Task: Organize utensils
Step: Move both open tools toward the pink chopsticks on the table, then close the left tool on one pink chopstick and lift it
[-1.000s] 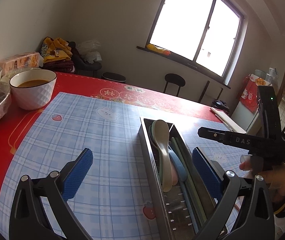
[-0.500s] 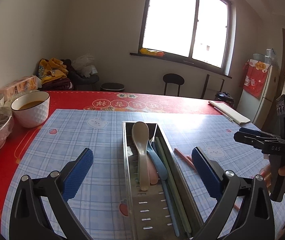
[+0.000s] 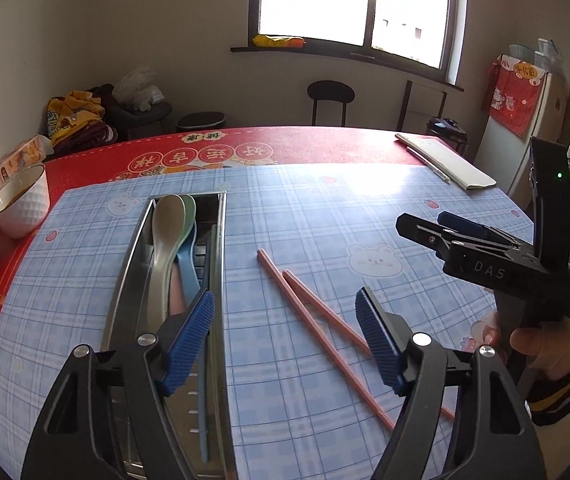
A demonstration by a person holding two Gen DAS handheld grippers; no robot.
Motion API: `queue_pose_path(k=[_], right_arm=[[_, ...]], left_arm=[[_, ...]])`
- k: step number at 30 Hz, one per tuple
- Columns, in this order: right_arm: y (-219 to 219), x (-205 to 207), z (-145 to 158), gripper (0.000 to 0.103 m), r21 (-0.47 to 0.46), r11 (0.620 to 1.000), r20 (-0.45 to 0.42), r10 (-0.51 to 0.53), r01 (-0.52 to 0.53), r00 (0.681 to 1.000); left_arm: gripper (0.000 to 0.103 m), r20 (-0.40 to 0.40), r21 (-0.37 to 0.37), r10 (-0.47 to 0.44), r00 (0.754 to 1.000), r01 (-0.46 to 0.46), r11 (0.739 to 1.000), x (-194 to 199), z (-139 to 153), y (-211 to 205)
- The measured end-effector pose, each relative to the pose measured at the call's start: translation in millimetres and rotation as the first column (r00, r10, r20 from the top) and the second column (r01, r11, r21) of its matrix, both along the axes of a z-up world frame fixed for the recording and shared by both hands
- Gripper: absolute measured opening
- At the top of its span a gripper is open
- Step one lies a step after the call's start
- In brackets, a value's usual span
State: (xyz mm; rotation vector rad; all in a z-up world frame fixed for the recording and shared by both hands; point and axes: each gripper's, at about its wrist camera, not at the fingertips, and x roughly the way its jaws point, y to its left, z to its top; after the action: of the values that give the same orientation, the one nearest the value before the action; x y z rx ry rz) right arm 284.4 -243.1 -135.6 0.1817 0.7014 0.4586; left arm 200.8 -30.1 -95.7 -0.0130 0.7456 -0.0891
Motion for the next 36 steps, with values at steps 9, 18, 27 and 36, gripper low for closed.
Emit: queue_pose_path(k=[9, 18, 27, 36], right_arm=[[-4.8, -9.1, 1.2, 0.088, -0.03, 0.999, 0.007, -0.026, 0.026, 1.0], [-13.7, -11.5, 6.3, 0.088, 0.015, 0.999, 0.005, -0.041, 0.041, 0.999], [-18.9, -10.8, 6.9, 0.088, 0.04, 0.998, -0.006, -0.048, 0.048, 0.999], [-22.1, -10.4, 6.7, 0.088, 0.06, 0.997, -0.013, -0.044, 0.045, 0.999]], left_arm=[[0.023, -0.143, 0.004, 0.004, 0.99, -0.003, 1.0, 25.4, -32.9, -27.1], [0.02, -0.204, 0.047, 0.058, 0.977, -0.049, 0.998, 39.1, -52.1, -32.7], [0.016, -0.235, 0.084, 0.096, 0.967, -0.078, 0.993, 54.3, -63.9, -32.9], [0.015, -0.223, 0.118, 0.092, 0.971, -0.067, 0.991, 58.7, -64.4, -35.7]])
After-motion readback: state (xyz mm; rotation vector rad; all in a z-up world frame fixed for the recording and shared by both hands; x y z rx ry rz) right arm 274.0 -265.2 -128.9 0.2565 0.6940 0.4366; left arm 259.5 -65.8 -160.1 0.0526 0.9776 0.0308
